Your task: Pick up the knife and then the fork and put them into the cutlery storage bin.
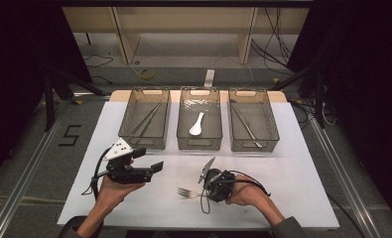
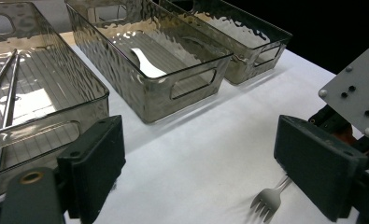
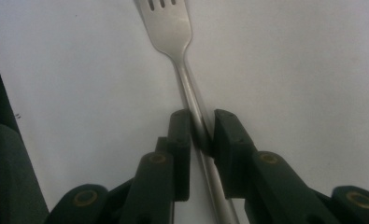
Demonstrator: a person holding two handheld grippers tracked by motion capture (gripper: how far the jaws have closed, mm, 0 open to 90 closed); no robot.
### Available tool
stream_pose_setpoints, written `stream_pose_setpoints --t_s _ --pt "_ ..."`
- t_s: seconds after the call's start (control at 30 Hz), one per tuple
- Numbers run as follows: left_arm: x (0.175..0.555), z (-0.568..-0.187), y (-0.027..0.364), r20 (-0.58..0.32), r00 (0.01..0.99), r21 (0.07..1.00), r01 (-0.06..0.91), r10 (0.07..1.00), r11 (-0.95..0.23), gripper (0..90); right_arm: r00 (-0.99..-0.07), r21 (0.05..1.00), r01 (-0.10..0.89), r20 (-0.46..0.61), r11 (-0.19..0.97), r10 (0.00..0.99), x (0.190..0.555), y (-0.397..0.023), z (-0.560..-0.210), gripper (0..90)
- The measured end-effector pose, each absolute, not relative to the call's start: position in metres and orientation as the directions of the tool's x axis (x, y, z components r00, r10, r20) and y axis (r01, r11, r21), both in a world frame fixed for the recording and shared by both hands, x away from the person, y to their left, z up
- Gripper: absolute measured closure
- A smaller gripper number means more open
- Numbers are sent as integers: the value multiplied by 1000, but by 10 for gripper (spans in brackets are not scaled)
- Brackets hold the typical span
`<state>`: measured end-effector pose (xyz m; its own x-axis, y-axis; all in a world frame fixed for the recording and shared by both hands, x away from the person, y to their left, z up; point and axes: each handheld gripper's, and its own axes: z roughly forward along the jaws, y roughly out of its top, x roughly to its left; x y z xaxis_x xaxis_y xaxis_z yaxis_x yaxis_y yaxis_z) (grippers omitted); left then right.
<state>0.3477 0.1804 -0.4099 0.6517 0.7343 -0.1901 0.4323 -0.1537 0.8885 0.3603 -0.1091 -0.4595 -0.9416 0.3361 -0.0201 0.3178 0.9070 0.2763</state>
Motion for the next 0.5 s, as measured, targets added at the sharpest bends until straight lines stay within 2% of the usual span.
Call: stream_pose_setpoints --t_s 0.3,0.5 --pt "347 -410 181 -187 651 889 431 735 -155 159 -951 252 298 -11 921 310 358 -105 -459 840" --pt "347 -410 181 -186 651 889 430 736 -156 159 -952 244 294 -11 924 306 358 -104 -459 849"
